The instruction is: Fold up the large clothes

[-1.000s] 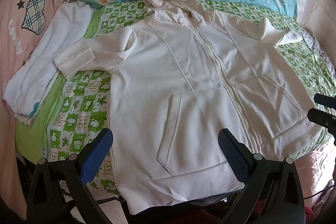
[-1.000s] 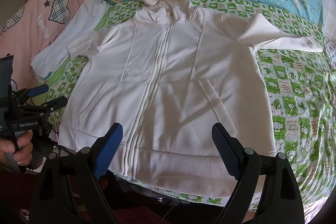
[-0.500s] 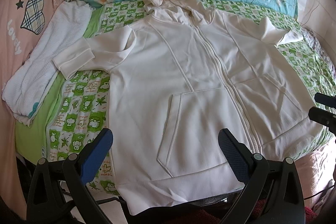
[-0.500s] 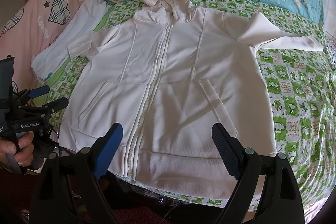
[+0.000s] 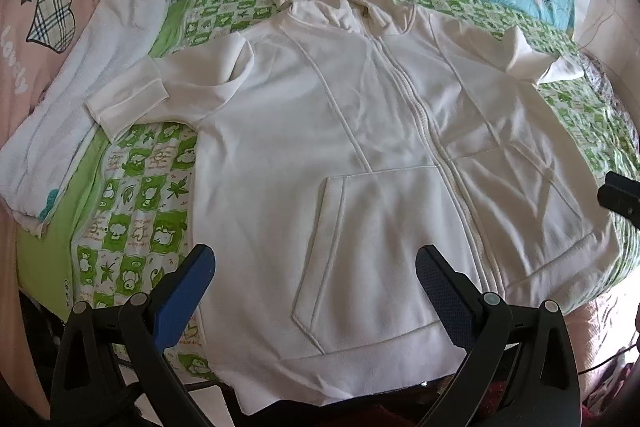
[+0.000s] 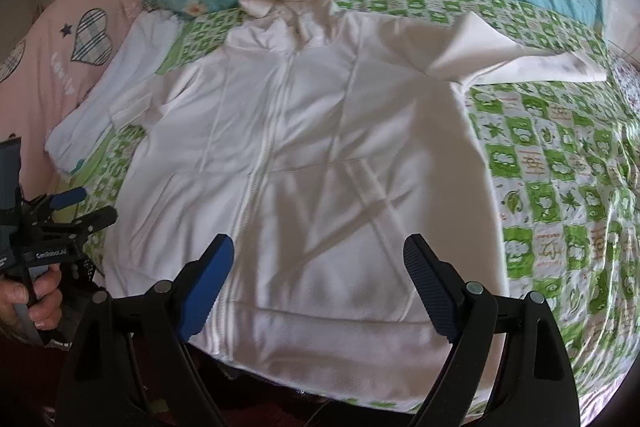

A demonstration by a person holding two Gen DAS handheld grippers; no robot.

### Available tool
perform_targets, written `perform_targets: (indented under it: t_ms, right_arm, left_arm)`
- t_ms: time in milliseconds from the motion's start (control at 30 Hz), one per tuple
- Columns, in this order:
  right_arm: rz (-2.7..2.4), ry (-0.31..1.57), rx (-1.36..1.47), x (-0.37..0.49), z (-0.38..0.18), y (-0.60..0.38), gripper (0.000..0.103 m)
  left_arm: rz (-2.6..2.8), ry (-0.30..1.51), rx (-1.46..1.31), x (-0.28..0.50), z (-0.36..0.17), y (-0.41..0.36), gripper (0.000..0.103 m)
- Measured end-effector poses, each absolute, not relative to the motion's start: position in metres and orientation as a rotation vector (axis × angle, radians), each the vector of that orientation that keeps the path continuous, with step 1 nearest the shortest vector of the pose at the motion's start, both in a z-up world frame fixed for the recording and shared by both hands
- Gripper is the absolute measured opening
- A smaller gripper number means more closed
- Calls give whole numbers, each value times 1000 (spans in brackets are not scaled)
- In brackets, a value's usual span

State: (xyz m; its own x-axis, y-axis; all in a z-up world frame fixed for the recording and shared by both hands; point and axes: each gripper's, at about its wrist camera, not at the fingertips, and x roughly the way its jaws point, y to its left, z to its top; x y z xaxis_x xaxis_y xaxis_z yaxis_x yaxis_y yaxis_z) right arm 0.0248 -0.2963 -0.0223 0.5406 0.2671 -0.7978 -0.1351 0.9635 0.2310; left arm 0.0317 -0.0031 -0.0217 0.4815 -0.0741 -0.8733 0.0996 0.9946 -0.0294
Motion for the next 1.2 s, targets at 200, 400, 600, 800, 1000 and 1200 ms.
perform_targets:
  t_ms: [200, 400, 600, 800, 1000, 1200]
  right_arm:
    - [143, 968, 178, 50, -24, -339, 87]
    - [13, 920, 283, 91, -31, -410, 87]
    - [-144, 869, 363, 156, -36, -495, 71]
    - [-315, 798, 435, 236, -38, -582, 60]
    - [-451, 778, 444, 307, -46, -643, 60]
    - [-549, 841, 440, 360, -70, -686, 44]
  left_arm:
    - [-99, 1028, 19, 55, -26, -5, 101]
    - [-82, 1033, 5, 83, -32, -6, 101]
    - [-72, 1035, -23, 118, -37, -5, 101]
    - [-76, 1076, -25, 151, -48, -12, 101]
    - [-73, 1117, -23, 179, -63, -25, 101]
    - [-74, 1140, -43, 205, -79, -34, 101]
